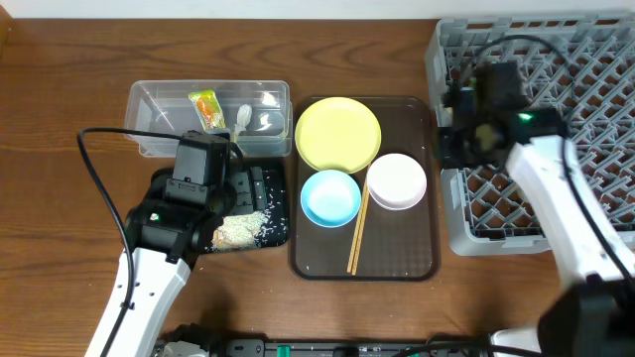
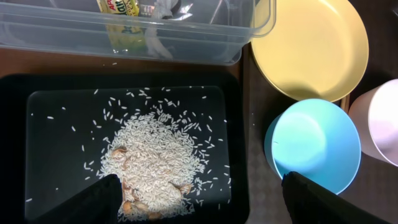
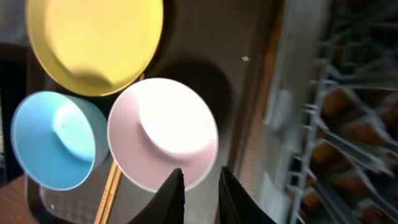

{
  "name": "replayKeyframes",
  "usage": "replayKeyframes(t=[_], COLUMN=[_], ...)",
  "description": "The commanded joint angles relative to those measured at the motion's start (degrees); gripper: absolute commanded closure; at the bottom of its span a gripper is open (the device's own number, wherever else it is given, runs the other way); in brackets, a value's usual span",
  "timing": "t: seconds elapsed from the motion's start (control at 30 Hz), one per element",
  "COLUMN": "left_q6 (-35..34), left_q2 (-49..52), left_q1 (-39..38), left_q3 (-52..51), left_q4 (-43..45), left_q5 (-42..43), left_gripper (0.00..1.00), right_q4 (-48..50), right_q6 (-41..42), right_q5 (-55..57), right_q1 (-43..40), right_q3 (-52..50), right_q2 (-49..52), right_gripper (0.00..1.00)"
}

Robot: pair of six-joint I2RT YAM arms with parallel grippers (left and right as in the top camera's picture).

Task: Sort waste into correct bins and load items into the dishwasher rack
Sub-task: 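Grasp the pink bowl with the right gripper and lift it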

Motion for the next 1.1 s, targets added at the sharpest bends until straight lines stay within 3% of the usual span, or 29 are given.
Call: replayKeyframes(t=[0.0, 0.2, 0.4, 0.57, 0.83, 1.07], left_q6=[0.09, 0.09, 0.09, 0.09, 0.09, 0.09], left_q2=[-0.04, -0.04, -0.04, -0.04, -0.04, -0.04], left_q1=[0.15, 0.15, 0.15, 0.15, 0.15, 0.15], left_q3=[0.28, 0.28, 0.28, 0.28, 0.28, 0.28], left_q4=[-0.17, -0.17, -0.15, -0.17, -0.15, -0.13], left_q5=[-0.72, -0.72, -0.72, -0.7, -0.7, -0.7], left_gripper=[0.15, 0.15, 0.15, 0.16, 0.15, 0.15], right_q4=[0.44, 2.21, 2.19, 2.32, 2.32, 10.75], right_q6=[3.67, 6.19, 6.32, 6.32, 6.29, 3.21], right_q5=[4.04, 5.53, 5.55, 5.55, 8.79, 28.74], right_q1=[2.08, 2.89, 3.32, 3.5, 1.79, 1.05], right_q3=[-0.59, -0.59, -0.59, -0.31, 2.19, 3.06], right_q2=[5.81, 13.62, 17.64, 17.46, 10.01, -0.26], right_gripper=[0.82, 0.83, 0.98, 0.99, 0.99, 0.99])
